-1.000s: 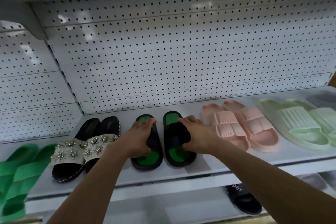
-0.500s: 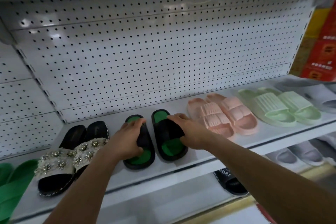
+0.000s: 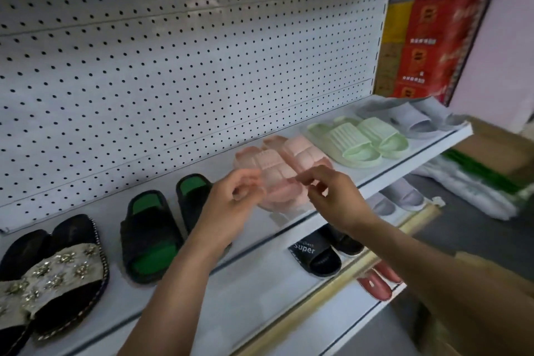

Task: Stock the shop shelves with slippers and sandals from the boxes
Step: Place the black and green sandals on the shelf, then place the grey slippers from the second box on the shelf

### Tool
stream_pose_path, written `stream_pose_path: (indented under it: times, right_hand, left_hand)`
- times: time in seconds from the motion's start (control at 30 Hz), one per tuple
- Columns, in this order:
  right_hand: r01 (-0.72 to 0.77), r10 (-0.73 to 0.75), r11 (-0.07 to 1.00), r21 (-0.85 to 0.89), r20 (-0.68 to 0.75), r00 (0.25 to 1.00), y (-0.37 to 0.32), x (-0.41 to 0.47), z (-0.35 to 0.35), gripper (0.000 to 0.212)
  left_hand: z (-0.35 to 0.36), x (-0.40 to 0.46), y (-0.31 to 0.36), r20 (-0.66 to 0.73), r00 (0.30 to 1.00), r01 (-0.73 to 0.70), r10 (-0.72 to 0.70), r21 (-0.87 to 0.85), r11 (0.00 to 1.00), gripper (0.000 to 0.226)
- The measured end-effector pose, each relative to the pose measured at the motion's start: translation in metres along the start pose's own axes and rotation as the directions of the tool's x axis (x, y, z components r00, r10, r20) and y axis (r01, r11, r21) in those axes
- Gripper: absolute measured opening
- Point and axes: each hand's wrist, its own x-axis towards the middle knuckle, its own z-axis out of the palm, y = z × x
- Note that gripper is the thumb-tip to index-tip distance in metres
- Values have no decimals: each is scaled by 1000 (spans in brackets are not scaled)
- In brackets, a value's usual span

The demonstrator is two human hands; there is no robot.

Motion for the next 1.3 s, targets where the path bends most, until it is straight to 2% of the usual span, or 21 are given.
stream_pose_path:
  times: [0.07,0.13,0.37,0.67,0.83,0.97,1.03,1.2,1.3]
  right_hand:
    - [-42,43,999,15,-37,998,14,-10,-20,33]
    - [-101,102,994,29,-54,993,30,-19,-40,34]
    - [-284,283,959,11,-100,954,90,-71,-138,27]
    - [-577,566,817,4,-200,800,208,-177,-286,23]
    - [-694,695,711,118,-271,666,273,-249,-330,31]
    - [-786,803,578,220,-328,498,315,-311,-341,36]
    - [-814,838,518,265,-351,419,328,-340,-341,35]
    - [-837,880,383,391,-431,201,342,-425,-328,19]
    - [-850,896,276,449,-441,58,345,-487,-315,18]
  left_hand:
    - [28,3,6,77,997,35,-28,-89,995,29]
    - [57,7,11,165,986,50,-27,-134,990,21]
    - [173,18,34,351,933,129,-75,-134,983,18]
    - [377,-7,60,577,785,389,-226,-174,905,16]
    - [478,-23,44,667,677,489,-311,-92,867,15]
    - [538,-40,24,757,543,480,-364,76,874,16]
    - [563,-50,12,784,497,460,-372,126,879,17]
    - [612,-83,-24,833,380,458,-403,209,864,17]
    - [631,-115,-55,846,298,449,-442,285,847,17]
